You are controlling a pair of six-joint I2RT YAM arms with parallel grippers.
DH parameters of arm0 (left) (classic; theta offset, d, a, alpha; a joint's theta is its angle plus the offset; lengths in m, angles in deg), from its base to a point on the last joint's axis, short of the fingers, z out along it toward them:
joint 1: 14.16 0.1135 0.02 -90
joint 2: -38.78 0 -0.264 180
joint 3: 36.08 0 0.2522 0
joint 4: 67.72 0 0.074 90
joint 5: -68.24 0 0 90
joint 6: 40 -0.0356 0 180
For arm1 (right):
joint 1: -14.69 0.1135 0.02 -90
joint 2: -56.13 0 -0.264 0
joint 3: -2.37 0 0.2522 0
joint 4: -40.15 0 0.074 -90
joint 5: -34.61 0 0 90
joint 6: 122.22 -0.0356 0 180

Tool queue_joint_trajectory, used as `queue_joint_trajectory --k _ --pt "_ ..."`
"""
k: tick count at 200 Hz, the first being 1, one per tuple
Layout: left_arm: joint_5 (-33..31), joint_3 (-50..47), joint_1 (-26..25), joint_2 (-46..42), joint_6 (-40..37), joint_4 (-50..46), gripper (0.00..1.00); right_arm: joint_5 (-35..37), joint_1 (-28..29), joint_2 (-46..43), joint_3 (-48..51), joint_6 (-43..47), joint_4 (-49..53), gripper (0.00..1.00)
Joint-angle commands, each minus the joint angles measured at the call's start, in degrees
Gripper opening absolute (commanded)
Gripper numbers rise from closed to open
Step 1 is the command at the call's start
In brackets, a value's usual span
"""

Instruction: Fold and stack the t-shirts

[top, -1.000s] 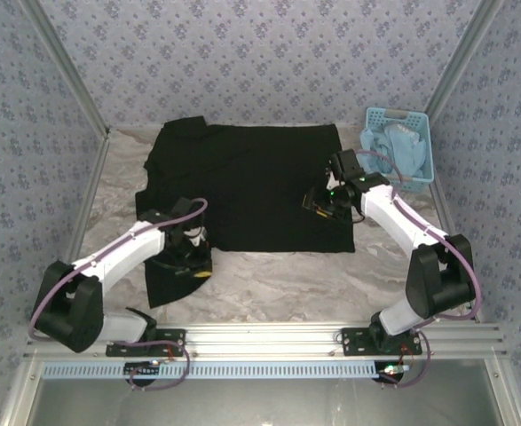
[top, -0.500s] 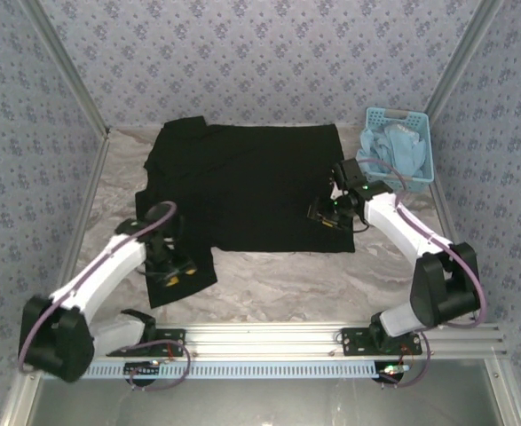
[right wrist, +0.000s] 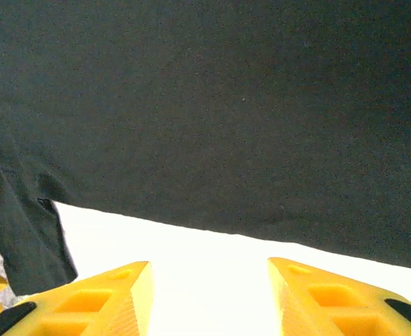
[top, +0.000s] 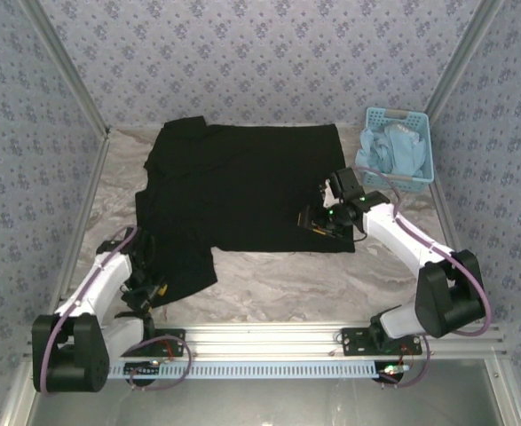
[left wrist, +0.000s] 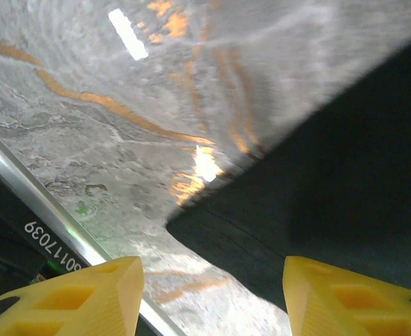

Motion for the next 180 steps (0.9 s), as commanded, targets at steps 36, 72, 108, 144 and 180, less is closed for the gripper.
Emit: queue_joint_trajectory --k 36,72,108,144,180 --pt "-0.8 -4.1 0.5 7.7 3.4 15.2 0.35 -0.8 -1.6 -2.6 1.6 0.1 0.6 0.48" --pt "-2.7 -0.5 0.3 5.7 1.8 12.8 0.0 4.8 -3.9 -4.1 2.8 -2.3 3.9 0.43" --pt "-7.8 4.3 -1.5 -6.7 5.3 -1.4 0.0 14.2 -8.8 -4.3 5.7 -12.1 13.1 0.43" --pt "-10.1 6.0 -2.4 -16.7 10.6 -9.5 0.0 13.2 -15.0 -4.6 12.4 -18.6 8.8 0.44" --pt "-10.7 5.8 -2.4 -18.3 10.9 -9.9 0.0 11.8 -17.1 -0.5 14.0 -17.7 2.9 0.45"
